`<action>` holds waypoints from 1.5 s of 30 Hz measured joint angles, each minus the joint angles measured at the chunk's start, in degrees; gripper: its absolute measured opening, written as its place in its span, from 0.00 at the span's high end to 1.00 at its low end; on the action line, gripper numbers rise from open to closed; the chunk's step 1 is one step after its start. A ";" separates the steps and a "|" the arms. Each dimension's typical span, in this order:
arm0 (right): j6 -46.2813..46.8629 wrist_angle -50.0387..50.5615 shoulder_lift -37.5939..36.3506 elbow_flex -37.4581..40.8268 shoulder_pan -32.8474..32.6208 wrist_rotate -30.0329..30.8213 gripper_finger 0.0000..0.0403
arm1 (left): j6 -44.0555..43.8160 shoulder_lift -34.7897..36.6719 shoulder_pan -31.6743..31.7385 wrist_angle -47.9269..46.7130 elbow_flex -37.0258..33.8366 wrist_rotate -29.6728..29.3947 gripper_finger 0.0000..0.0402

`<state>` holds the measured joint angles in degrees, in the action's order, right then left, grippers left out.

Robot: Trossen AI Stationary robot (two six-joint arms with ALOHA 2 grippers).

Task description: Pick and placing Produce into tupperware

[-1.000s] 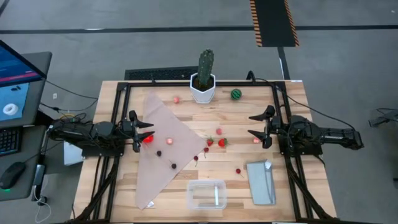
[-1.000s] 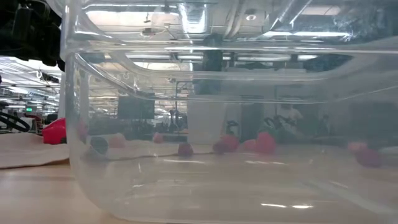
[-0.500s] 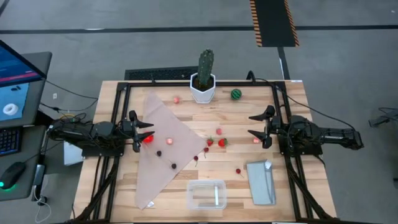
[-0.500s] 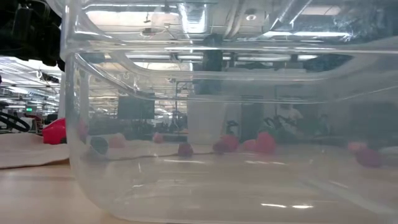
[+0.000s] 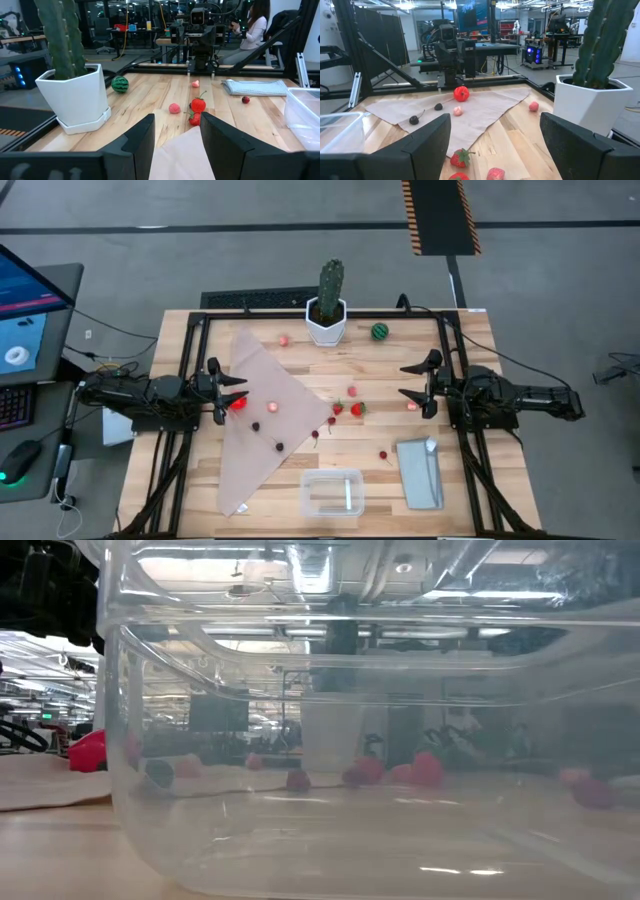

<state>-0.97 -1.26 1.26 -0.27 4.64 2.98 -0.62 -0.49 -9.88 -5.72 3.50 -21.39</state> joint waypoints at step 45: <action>25.99 -0.29 0.35 -0.74 -1.88 15.15 0.18 | -0.01 0.01 0.00 0.00 0.00 0.00 0.63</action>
<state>25.02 -1.55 1.61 -1.01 2.76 18.13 -0.64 -0.48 -9.88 -5.72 3.50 -21.39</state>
